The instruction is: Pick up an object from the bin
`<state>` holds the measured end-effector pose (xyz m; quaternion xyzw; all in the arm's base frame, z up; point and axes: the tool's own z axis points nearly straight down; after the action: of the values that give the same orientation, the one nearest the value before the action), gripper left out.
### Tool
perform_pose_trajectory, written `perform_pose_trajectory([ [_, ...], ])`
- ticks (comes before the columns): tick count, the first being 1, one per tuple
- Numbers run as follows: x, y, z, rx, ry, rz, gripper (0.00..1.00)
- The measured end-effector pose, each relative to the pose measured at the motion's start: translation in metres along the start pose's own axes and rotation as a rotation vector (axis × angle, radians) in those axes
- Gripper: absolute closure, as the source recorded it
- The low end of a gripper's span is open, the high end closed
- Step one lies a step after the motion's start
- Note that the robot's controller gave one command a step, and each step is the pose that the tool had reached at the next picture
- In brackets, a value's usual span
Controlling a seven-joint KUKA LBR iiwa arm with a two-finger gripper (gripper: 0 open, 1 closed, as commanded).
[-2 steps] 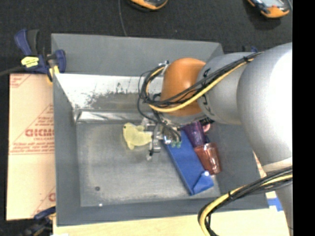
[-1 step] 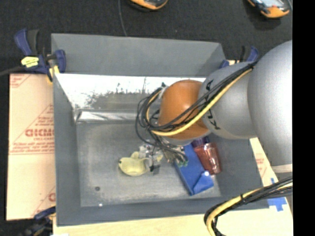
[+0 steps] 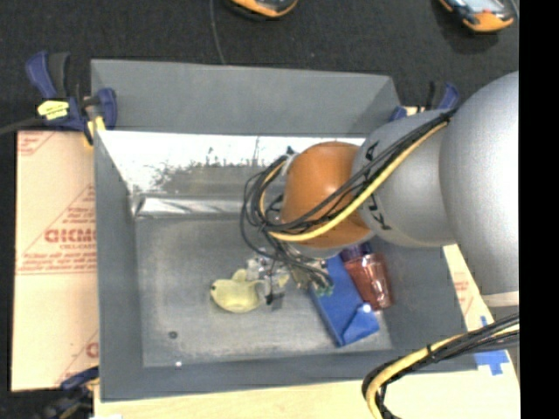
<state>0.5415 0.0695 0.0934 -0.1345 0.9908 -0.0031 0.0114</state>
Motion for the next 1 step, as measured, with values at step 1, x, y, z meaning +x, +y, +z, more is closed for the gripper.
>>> perform_pose_trajectory([
  [1, -0.0314, 0.0233, 0.0189, 0.002, -0.005, -0.031, 1.00],
])
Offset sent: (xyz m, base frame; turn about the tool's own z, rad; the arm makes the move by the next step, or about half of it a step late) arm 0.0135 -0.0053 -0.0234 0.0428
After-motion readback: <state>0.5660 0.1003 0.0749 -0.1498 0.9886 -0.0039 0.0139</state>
